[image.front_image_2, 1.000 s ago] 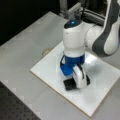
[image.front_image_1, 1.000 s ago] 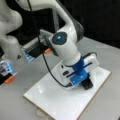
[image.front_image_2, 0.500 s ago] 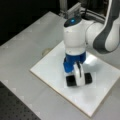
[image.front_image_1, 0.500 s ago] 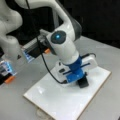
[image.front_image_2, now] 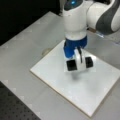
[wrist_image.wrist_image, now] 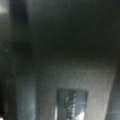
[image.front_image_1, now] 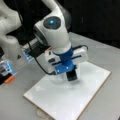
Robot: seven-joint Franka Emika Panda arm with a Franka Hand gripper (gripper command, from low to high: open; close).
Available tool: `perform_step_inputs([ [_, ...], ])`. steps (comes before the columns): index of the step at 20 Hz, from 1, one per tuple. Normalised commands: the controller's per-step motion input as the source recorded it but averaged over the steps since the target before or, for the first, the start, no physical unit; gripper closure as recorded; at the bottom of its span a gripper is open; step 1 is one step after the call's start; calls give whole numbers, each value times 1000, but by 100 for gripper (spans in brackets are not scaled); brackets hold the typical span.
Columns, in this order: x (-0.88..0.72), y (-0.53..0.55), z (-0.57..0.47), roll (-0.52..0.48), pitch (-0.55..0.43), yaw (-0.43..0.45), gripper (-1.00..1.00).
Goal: Erasing curve lines
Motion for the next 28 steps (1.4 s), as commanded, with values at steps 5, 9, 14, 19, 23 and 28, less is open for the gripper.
perform_step_inputs([
  [5, 120, -484, 188, -214, 190, 528, 100],
  [9, 157, -702, 284, -164, 201, 645, 100],
  [14, 178, -475, 188, -94, 210, 446, 100],
  [19, 203, -249, 73, -66, 236, 397, 100],
  [23, 239, -452, 58, -85, 219, 449, 100],
  [28, 263, -555, 93, -86, 200, 431, 100],
])
